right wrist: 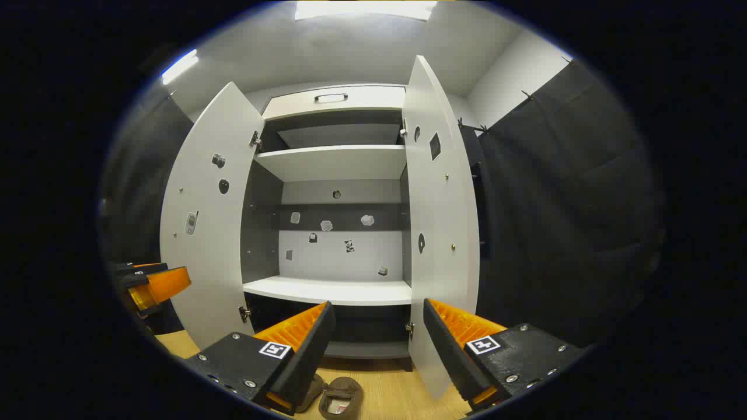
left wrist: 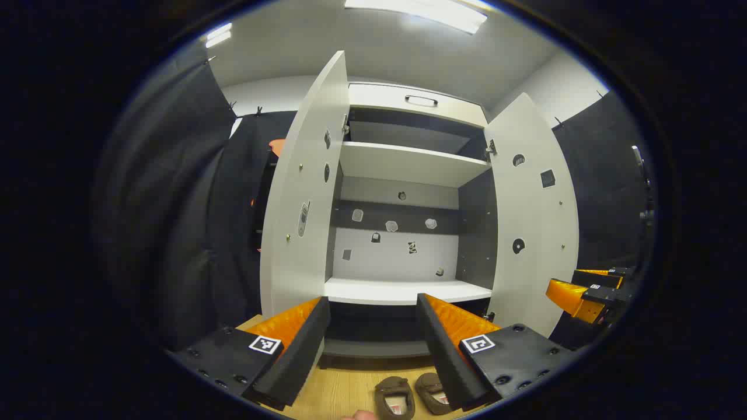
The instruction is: Grab one shoe with the right hand and put it into the shoe cabinet, grab the other shoe with the left hand and put it into the shoe cabinet; then close the right door with the right hand and the left door with the left hand.
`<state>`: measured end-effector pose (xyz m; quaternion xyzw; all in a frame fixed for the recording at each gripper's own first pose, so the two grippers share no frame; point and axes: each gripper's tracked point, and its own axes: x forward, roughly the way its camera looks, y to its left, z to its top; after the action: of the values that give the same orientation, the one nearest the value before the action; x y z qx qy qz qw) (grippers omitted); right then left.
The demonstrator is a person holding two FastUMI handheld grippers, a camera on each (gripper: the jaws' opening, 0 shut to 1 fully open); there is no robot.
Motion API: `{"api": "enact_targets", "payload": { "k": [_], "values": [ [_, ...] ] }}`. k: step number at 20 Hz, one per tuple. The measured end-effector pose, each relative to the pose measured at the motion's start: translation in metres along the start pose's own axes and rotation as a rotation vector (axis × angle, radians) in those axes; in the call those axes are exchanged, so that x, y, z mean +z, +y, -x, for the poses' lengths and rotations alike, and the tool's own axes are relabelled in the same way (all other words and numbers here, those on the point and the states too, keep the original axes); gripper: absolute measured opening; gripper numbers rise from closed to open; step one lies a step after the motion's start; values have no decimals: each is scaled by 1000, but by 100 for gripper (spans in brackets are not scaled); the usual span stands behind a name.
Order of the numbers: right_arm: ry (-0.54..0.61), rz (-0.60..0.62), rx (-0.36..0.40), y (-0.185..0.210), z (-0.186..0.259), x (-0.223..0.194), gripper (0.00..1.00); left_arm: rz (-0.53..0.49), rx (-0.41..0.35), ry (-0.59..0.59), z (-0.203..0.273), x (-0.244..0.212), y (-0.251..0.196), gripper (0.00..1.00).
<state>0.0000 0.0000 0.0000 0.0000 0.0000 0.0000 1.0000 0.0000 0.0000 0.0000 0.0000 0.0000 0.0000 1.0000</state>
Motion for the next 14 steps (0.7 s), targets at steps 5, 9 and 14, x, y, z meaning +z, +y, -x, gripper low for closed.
{"api": "enact_targets", "payload": {
  "k": [5, 9, 14],
  "values": [
    [-15, 2, -11, -2, 2, 5, 93, -11, 11, -6, 1, 3, 5, 96],
    [-15, -7, -13, -3, 3, 5, 93, -25, 18, -17, 2, 5, 6, 96],
    [-11, -15, -14, -2, 4, 3, 93, 6, 28, 8, 3, -1, 8, 96]
  ]
}}
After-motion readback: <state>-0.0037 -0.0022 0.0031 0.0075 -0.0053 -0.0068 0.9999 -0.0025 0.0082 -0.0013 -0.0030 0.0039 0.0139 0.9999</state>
